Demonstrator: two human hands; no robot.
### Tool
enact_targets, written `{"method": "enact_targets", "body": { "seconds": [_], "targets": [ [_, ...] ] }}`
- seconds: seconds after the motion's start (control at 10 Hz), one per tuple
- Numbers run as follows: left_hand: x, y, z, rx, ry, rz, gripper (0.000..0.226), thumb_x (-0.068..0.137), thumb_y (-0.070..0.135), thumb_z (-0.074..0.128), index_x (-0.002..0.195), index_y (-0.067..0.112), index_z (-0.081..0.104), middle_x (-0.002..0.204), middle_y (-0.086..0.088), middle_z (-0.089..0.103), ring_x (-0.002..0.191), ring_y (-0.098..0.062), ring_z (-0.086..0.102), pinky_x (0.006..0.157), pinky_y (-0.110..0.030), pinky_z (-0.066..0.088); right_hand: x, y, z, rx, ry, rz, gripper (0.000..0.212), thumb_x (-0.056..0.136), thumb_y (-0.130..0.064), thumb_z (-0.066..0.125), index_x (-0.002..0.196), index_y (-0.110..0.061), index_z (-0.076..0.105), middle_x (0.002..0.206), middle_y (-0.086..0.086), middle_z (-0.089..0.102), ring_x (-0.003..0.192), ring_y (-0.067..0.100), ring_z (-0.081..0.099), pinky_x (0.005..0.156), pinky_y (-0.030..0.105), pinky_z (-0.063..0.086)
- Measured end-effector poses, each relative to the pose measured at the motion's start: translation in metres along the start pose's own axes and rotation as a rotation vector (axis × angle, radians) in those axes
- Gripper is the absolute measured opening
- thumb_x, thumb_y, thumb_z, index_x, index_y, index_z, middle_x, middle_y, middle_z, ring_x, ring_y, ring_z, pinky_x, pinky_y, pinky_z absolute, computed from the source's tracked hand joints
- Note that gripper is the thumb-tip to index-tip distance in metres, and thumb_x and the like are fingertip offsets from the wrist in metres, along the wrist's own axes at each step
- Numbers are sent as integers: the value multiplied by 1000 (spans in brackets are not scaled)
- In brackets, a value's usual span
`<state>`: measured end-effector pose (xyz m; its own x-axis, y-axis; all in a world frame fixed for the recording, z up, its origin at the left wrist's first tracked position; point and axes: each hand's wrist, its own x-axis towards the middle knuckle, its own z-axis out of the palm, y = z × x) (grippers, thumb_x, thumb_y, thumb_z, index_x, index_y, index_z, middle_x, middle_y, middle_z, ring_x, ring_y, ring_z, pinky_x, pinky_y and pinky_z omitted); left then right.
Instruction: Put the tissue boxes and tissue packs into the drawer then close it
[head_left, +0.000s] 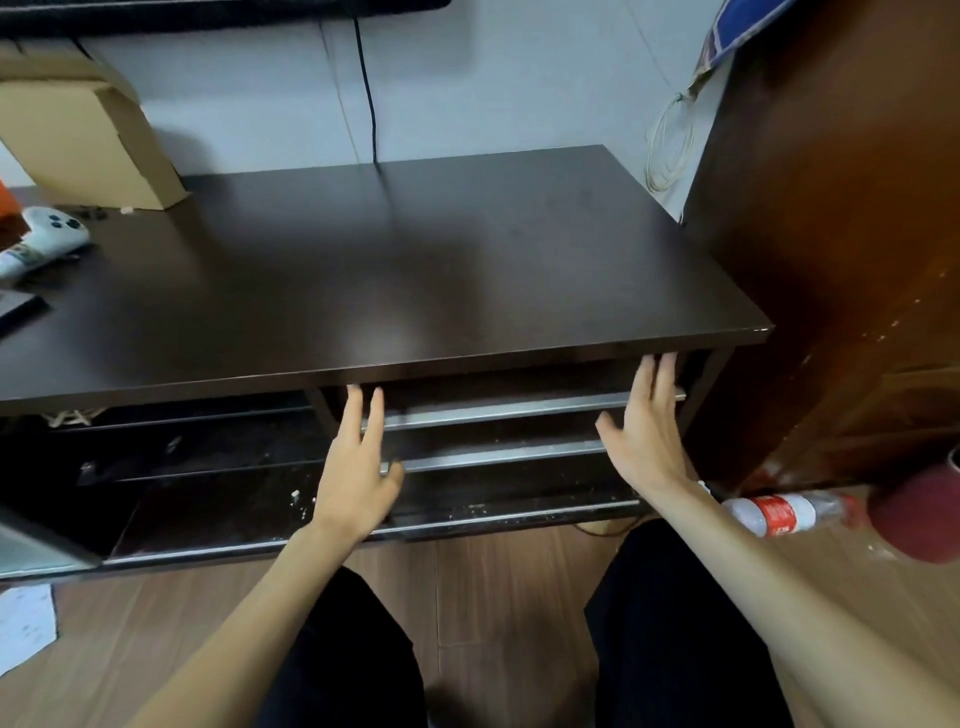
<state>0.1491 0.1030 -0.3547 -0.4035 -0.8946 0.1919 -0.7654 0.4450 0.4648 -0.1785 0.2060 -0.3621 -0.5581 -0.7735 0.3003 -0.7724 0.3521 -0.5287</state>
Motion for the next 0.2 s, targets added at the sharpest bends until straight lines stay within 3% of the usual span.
{"method": "enact_targets", "body": {
  "seconds": [0.1, 0.2],
  "targets": [
    [-3, -3, -6, -90, 52, 8, 79, 88, 6, 63, 156, 13, 23, 165, -3, 16, 150, -20, 21, 118, -38, 30, -4, 7, -10, 76, 0, -20, 83, 94, -15, 72, 160, -13, 22, 172, 6, 7, 147, 13, 25, 100, 25, 39],
    [-23, -16, -14, -160, 85, -41, 52, 91, 10, 62, 141, 17, 50, 140, 0, 57, 132, -20, 50, 108, -37, 41, -28, 34, -16, 192, -101, -9, 65, 96, -11, 68, 154, -15, 39, 162, 6, 38, 144, 16, 39, 109, 32, 41]
  ]
}}
